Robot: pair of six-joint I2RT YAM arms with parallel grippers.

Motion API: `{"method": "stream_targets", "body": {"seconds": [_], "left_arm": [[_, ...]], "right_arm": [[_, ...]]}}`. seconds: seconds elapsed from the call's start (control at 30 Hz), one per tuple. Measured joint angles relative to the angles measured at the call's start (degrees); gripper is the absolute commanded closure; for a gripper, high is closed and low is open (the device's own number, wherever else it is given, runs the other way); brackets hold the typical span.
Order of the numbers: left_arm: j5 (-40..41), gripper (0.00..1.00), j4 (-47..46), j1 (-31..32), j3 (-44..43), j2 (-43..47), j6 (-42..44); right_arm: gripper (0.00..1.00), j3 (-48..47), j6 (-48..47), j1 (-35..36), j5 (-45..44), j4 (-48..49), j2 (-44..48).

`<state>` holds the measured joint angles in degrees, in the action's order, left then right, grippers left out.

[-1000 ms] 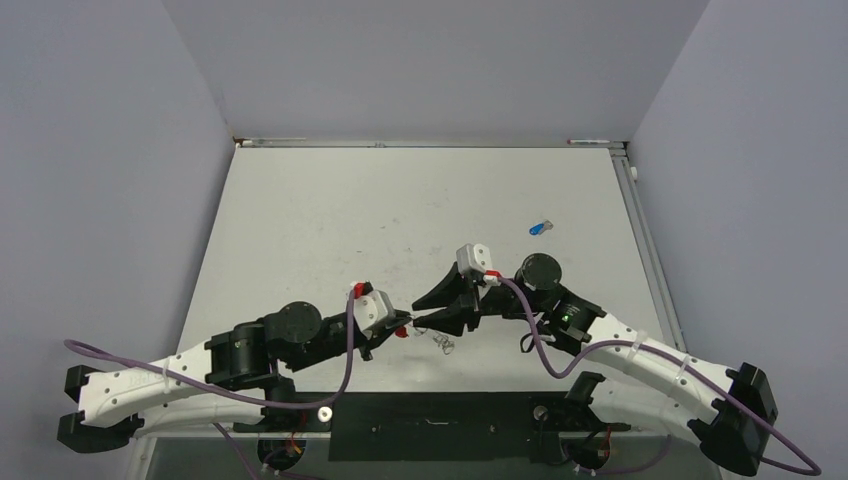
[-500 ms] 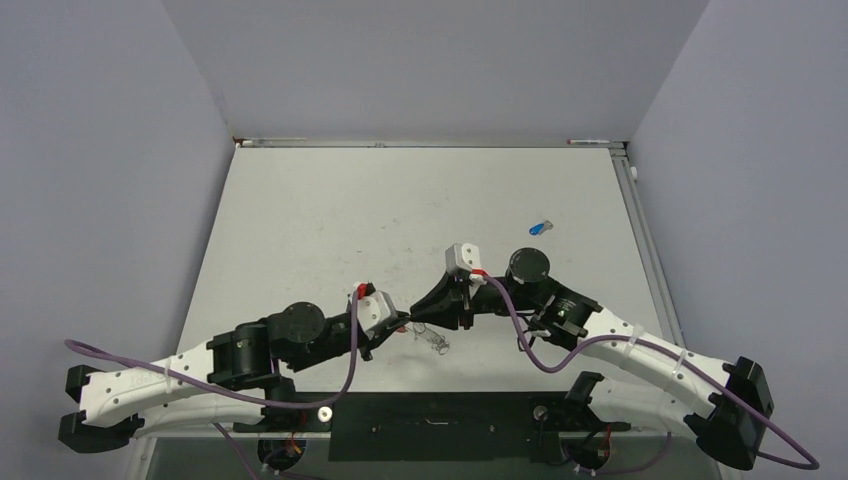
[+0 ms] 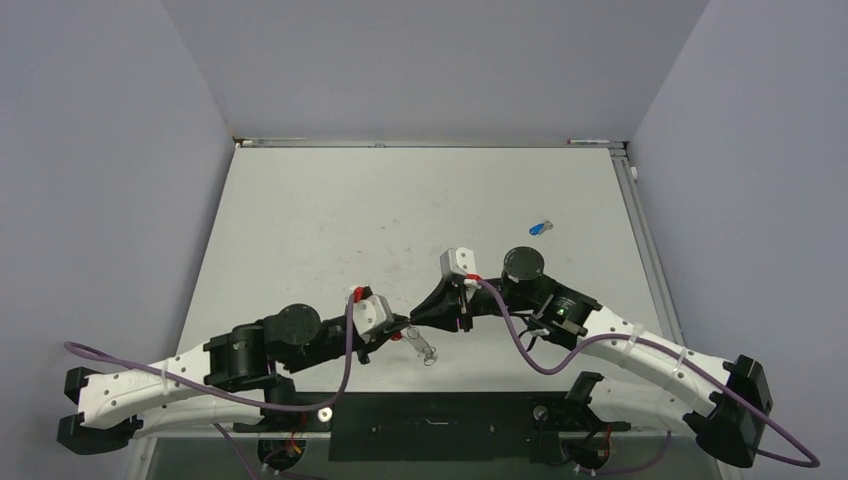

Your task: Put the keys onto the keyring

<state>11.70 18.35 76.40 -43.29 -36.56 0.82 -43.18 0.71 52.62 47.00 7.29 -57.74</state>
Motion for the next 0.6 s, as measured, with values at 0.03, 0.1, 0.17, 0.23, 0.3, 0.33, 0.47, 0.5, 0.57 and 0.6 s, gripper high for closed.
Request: {"method": "stream_targets", "body": {"seconds": [0.03,0.1,0.17,0.23,0.3,0.33,0.47,0.5,0.57,0.6], "left_arm": [[-0.3,1.0,-0.1,0.0,0.1,0.3,0.0],[-0.9,1.0,-0.2,0.0,0.6,1.0,0.0],[-1.4,1.0,-0.1,0.0,1.1,1.7,0.0],[-2.0,1.0,-0.1,0.0,1.3,1.9,0.0],[-2.3,1.0,-0.1,0.0,1.4,2.0,0.0],[-2.4,1.0,-0.1,0.0,1.5,2.0,0.0],[-3.1,1.0,-0.1,0.0,1.5,1.8,-0.1],[-3.3,1.0,-0.1,0.0,1.5,1.8,-0.1],[-3.5,1.0,0.0,0.0,1.5,1.8,-0.1],[-3.7,1.0,0.0,0.0,1.5,1.8,-0.1]], "right_arm": [[0.87,-0.2,-0.2,0.0,0.2,-0.3,-0.2],[0.87,-0.6,-0.4,0.0,0.7,-0.6,-0.9],[0.86,-0.7,-0.5,0.2,1.2,-0.9,-1.4],[0.84,-0.7,-0.5,0.3,1.6,-1.0,-1.5],[0.82,-0.7,-0.5,0.3,2.0,-0.9,-1.8],[0.81,-0.7,-0.5,0.3,2.1,-0.9,-1.9],[0.79,-0.7,-0.5,0.3,3.1,-0.9,-1.9],[0.79,-0.7,-0.5,0.3,3.4,-1.0,-2.0],[0.8,-0.7,-0.5,0.3,3.7,-1.0,-2.1],[0.81,-0.7,-0.5,0.3,3.9,-0.9,-2.2]]}}
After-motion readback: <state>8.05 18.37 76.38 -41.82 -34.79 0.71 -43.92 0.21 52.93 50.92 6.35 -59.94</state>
